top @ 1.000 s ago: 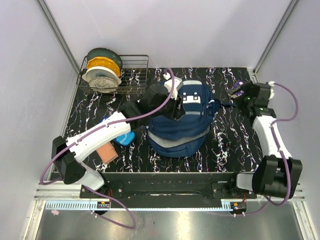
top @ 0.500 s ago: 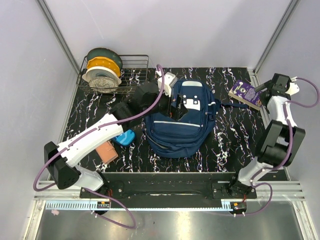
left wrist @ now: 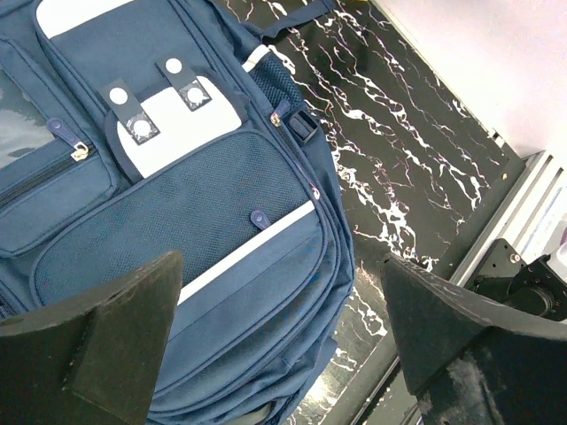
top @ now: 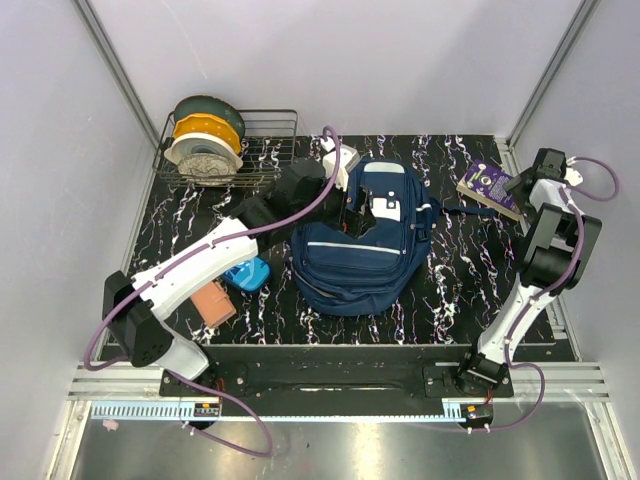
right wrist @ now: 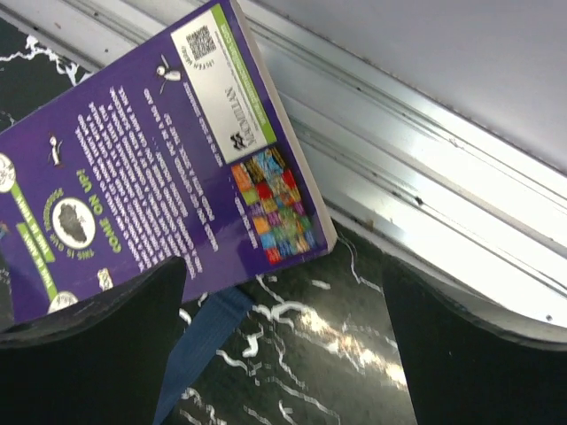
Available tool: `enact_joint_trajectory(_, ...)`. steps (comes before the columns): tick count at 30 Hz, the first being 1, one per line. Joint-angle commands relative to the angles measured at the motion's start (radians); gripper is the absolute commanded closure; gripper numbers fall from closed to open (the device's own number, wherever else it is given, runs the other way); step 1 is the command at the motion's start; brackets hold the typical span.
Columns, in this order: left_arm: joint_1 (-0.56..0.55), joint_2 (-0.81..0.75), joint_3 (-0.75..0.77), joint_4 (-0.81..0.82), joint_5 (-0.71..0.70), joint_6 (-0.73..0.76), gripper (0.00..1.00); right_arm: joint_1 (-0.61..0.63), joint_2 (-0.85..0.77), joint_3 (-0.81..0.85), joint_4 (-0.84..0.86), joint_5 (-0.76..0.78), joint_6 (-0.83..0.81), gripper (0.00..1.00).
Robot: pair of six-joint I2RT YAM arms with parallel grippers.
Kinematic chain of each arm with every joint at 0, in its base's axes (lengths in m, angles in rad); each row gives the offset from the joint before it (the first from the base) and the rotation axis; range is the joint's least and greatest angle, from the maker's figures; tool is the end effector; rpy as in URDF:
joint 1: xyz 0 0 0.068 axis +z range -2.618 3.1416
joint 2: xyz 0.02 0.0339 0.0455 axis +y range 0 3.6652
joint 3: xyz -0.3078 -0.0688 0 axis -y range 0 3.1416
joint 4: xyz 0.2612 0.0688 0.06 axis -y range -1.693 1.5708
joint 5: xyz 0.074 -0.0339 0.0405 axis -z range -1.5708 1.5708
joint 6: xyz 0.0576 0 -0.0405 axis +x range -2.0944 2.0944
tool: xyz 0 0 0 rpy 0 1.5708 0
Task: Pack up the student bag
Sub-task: Move the book to the center of the board.
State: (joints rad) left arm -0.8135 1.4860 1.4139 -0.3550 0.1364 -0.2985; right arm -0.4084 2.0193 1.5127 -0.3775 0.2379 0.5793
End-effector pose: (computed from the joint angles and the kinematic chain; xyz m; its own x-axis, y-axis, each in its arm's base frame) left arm 0.2540 -0.2801 0.4069 -0.5087 0.1140 -0.8534 0.6857 0.6530 -0.3215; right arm 0.4474 -0.2084 0.2161 -0.3076 0.7128 -0.6303 0.8263 0.5286 0.1946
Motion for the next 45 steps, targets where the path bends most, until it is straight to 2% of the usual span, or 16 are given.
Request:
enact_joint_trajectory(1,0.010,0.025,0.076,0.013,0.035,-0.002,0.03,-0.009,0.042,0.067,0.072,-0.041,-0.035,0.05)
enact_joint_trajectory(5,0.010,0.034,0.094,-0.002,0.032,0.007,0.04,-0.009,0.077,0.081,0.133,-0.063,-0.038,0.08)
enact_joint_trajectory(11,0.013,0.042,0.097,-0.016,0.028,0.012,0.04,-0.010,0.130,0.107,0.144,-0.101,-0.024,0.21)
enact_joint_trajectory(22,0.016,0.046,0.095,-0.030,0.028,0.021,0.06,-0.010,0.148,0.054,0.167,-0.061,0.019,0.20)
enact_joint_trajectory(26,0.016,0.051,0.099,-0.030,0.031,0.021,0.06,-0.010,0.185,0.089,0.138,-0.094,0.008,0.28)
enact_joint_trajectory(28,0.016,0.056,0.105,-0.035,0.035,0.022,0.07,-0.010,0.194,0.086,0.138,-0.095,0.011,0.37)
enact_joint_trajectory(33,0.017,0.057,0.103,-0.039,0.037,0.025,0.07,-0.010,0.190,0.080,0.132,-0.098,0.021,0.42)
enact_joint_trajectory(34,0.017,0.057,0.103,-0.039,0.037,0.025,0.07,-0.010,0.194,0.084,0.131,-0.104,0.019,0.44)
enact_joint_trajectory(37,0.019,0.057,0.102,-0.039,0.043,0.027,0.07,-0.010,0.209,0.099,0.117,-0.140,0.010,0.60)
enact_joint_trajectory(38,0.019,0.057,0.100,-0.039,0.043,0.027,0.07,-0.010,0.213,0.099,0.115,-0.146,0.004,0.72)
enact_joint_trajectory(39,0.019,0.059,0.099,-0.041,0.045,0.027,0.07,-0.010,0.213,0.098,0.115,-0.149,0.001,0.76)
enact_joint_trajectory(40,0.019,0.060,0.097,-0.041,0.045,0.027,0.07,-0.010,0.210,0.096,0.112,-0.150,-0.001,0.82)
enact_joint_trajectory(41,0.019,0.060,0.097,-0.039,0.046,0.027,0.07,-0.010,0.208,0.096,0.114,-0.152,-0.004,0.94)
enact_joint_trajectory(42,0.019,0.060,0.097,-0.041,0.049,0.027,0.08,-0.010,0.208,0.093,0.112,-0.152,-0.006,0.99)
enact_joint_trajectory(45,0.019,0.062,0.092,-0.041,0.052,0.025,0.08,-0.010,0.211,0.098,0.108,-0.160,-0.010,1.00)
